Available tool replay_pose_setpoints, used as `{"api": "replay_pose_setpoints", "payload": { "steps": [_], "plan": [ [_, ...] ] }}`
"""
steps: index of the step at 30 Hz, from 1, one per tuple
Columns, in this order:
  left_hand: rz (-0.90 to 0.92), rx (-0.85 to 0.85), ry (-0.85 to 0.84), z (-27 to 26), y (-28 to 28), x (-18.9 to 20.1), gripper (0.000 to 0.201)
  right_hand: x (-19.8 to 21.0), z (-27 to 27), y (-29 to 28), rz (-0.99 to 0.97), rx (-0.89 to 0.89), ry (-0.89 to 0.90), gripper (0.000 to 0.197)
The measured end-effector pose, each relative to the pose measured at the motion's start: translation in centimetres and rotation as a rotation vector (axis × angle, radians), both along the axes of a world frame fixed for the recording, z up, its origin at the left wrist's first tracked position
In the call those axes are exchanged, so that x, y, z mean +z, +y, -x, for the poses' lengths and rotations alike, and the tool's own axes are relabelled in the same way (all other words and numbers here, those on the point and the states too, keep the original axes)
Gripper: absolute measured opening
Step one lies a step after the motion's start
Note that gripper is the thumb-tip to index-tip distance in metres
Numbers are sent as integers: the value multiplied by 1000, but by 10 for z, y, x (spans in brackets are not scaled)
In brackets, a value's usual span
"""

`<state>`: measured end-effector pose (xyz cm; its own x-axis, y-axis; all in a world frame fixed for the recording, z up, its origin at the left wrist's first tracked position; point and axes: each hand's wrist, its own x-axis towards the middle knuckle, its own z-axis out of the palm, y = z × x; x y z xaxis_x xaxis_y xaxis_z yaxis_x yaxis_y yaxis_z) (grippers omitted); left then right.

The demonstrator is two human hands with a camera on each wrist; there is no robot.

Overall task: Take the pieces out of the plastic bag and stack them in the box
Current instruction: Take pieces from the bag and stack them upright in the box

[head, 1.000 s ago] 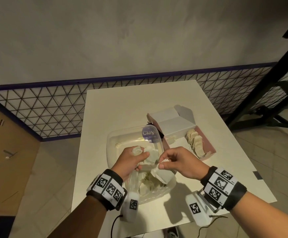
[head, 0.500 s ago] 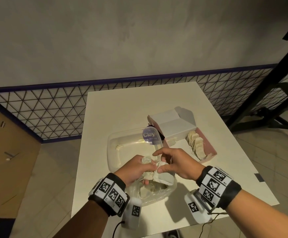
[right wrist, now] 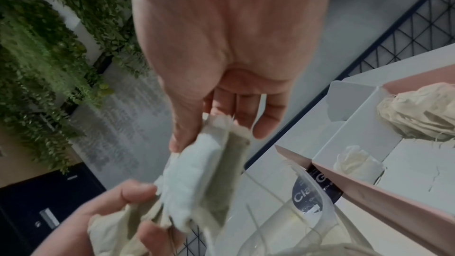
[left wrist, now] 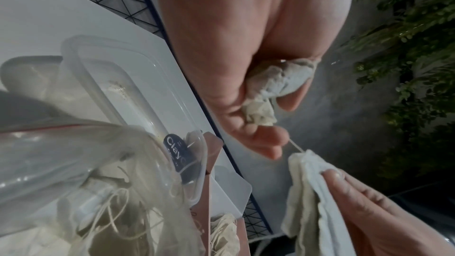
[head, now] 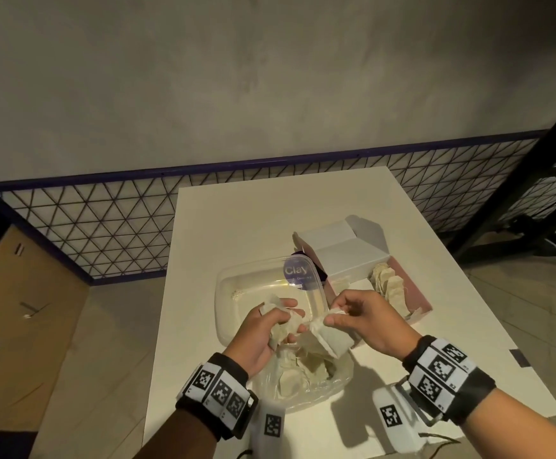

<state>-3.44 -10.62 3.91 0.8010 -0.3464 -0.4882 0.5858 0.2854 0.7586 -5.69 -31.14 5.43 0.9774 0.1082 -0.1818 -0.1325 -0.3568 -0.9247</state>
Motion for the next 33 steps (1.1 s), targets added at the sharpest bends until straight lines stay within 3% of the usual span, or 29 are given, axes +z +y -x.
{"api": "replay_pose_setpoints", "payload": {
  "steps": [6,19,25,29,33],
  "plan": [
    [59,-10,32,0,4,-6,38,5,0,8,-177,47,64,12],
    [285,-30,127,5,-2,-8,46,-13,0,26,-121,-54,96,18],
    [342,-25,163,0,0,-12,60,-7,-3,25,-169,-54,88,14],
    [429,-21,145,-2,1,-11,53,-4,-2,18,-236,-108,80,14],
    [372,4,143,-3,2,-13,39,8,0,11,-250,-106,72,12]
  ]
}}
